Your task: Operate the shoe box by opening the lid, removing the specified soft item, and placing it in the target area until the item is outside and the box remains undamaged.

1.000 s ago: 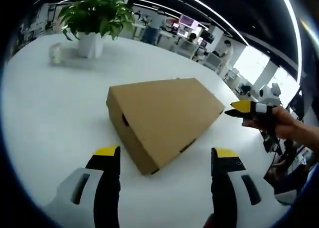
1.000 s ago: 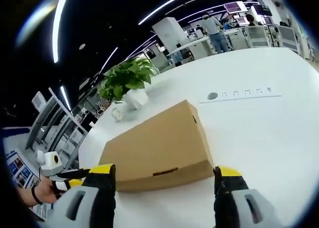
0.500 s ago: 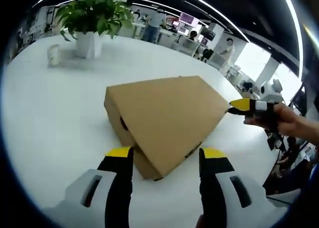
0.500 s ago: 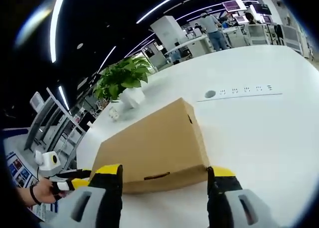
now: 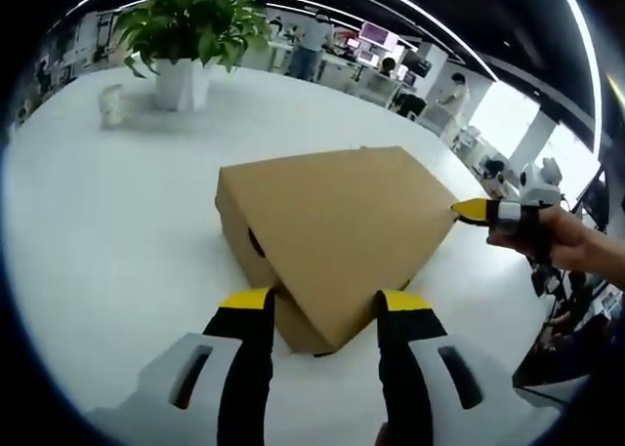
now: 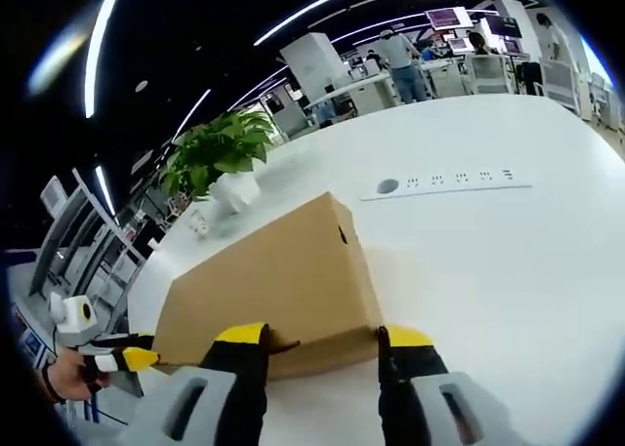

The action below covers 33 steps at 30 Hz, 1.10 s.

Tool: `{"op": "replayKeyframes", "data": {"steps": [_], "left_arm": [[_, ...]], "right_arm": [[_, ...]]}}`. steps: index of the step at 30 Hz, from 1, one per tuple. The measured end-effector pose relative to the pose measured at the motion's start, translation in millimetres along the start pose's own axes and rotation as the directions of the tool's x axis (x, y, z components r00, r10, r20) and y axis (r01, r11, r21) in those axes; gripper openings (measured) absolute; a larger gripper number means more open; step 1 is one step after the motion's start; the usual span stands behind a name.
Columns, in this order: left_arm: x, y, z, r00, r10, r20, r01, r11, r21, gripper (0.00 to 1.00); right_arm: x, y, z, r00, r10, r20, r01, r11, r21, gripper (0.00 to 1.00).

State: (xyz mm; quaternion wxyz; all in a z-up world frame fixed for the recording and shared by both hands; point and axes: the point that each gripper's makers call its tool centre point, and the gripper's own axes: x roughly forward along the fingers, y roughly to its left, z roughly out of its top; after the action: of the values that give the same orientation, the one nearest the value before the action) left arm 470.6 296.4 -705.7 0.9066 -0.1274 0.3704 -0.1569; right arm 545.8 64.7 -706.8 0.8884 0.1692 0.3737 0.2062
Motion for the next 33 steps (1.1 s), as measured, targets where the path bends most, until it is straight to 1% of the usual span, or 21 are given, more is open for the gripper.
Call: {"op": "replayKeyframes", "data": {"steps": [6,13,19,24,28,33], "left_arm": [[1,-0.5,0.3,1.000,0.002,-0.003,-0.002,1.000,-0.003,0.41],[1,-1.3,0.4,1.000,-0.009,-0.022,0.009,1.000,0.006,0.41],[1,-2.0,0.6,0.999,-0.023,-0.033,0.024,1.000,0.019,0.41],[0,-0.1,1.4,0.998,-0.045,-0.044,0.046,0.998,0.033,0.41],[0,0.9,2.4,0.995,-0.066,-0.070,0.070,0.996,0.060,0.41],[0,1.6,2.6,0.993,-0.084,-0.087,0.091,0.993,0.075,0.43]], "right_arm": [[3,-1,2.9,0.999,-0.028,0.023,0.028,1.000,0.005,0.40],[6,-3,5.2,0.997,-0.066,0.039,0.065,0.998,0.020,0.40],[3,-2,6.8,0.996,-0.077,0.048,0.077,0.997,0.003,0.39],[-1,-2,3.0,0.995,-0.088,0.038,0.088,0.996,0.006,0.39],[-4,0,0.5,0.995,-0.097,0.034,0.096,0.995,0.009,0.39],[-11,4,-6.3,0.993,-0.117,0.022,0.117,0.993,0.020,0.38]]}}
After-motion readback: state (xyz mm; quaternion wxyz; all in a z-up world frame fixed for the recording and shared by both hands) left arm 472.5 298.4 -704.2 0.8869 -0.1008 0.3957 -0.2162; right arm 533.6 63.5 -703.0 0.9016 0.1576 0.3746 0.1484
